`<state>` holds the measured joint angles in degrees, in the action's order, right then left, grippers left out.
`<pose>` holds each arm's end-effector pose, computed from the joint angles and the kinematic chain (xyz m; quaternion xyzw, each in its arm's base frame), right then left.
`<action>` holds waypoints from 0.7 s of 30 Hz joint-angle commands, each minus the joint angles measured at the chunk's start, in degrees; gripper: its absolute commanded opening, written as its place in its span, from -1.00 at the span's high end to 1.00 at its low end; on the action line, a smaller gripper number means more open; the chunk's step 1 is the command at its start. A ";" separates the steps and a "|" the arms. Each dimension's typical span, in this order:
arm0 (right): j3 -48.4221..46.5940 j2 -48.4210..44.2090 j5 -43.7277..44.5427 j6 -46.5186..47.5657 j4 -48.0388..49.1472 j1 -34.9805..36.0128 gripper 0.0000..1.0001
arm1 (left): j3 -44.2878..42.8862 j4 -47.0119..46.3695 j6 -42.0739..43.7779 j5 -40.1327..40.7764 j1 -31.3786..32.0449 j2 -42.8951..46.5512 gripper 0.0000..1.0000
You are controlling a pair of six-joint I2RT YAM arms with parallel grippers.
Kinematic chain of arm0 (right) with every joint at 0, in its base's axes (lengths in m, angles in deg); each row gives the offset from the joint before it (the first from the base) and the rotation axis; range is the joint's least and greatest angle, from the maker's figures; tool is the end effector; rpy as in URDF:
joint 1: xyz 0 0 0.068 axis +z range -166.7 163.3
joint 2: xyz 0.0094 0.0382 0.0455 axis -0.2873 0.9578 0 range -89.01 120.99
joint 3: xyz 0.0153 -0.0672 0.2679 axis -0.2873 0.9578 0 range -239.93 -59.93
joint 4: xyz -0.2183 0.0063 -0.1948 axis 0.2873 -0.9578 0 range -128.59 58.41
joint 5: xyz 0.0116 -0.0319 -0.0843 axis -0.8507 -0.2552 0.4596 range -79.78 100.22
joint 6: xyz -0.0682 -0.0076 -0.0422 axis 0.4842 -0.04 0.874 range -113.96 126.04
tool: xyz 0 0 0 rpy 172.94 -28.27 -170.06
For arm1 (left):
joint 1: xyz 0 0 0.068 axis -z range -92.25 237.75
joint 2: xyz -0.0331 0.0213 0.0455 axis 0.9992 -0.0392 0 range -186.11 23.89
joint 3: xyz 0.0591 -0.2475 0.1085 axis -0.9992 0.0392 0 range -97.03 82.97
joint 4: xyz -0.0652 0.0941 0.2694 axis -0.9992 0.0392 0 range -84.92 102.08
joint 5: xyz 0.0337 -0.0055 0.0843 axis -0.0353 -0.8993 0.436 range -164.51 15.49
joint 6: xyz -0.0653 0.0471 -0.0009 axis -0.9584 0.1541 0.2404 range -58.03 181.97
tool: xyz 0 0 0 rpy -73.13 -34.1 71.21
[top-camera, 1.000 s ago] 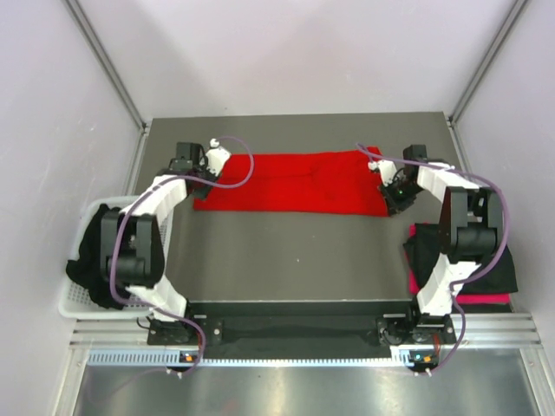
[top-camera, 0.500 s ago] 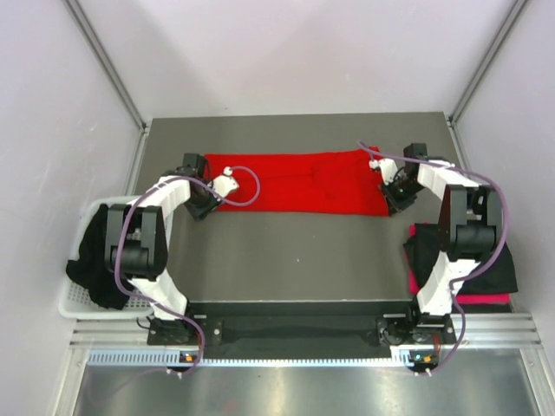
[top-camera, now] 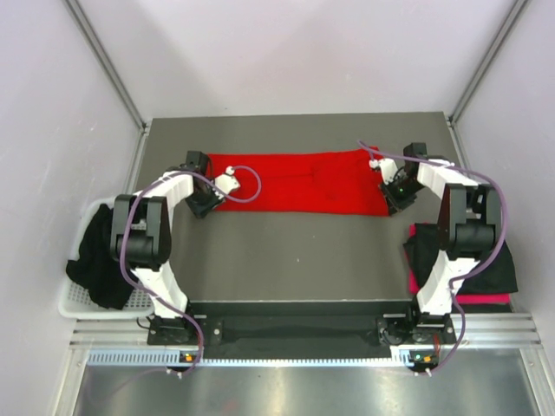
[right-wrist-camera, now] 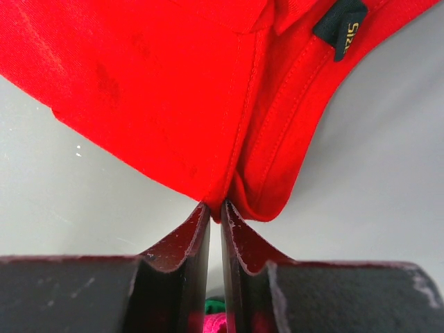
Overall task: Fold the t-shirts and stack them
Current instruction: Fold the tshirt
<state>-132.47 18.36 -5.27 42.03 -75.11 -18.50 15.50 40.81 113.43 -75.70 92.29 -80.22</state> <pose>0.3912 0.0062 0.1214 -0.3028 0.9382 0.0943 0.1385 0.3865 -0.0320 0.1186 0.4653 0.8717 0.0516 0.1446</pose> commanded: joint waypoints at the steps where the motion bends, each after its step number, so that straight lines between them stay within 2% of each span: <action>1: -1.74 1.08 -0.25 -0.04 -0.33 -1.01 0.75 | -2.76 -1.10 0.83 0.05 -0.05 -1.26 0.14; 9: -1.74 1.44 -0.42 0.05 -0.33 -1.01 0.75 | -6.10 3.56 -0.22 -1.36 0.65 1.28 0.24; 14: -1.82 1.44 -0.69 -0.13 -0.51 -0.92 0.75 | -4.96 2.86 -0.22 -1.71 1.18 5.50 0.16; 21: -2.70 1.52 -1.04 -0.30 -1.29 -0.92 0.75 | -7.07 5.67 0.04 -0.04 1.35 0.41 0.09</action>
<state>-133.32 18.99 -5.62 41.88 -76.01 -18.65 10.46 43.89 113.02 -75.90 93.64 -78.02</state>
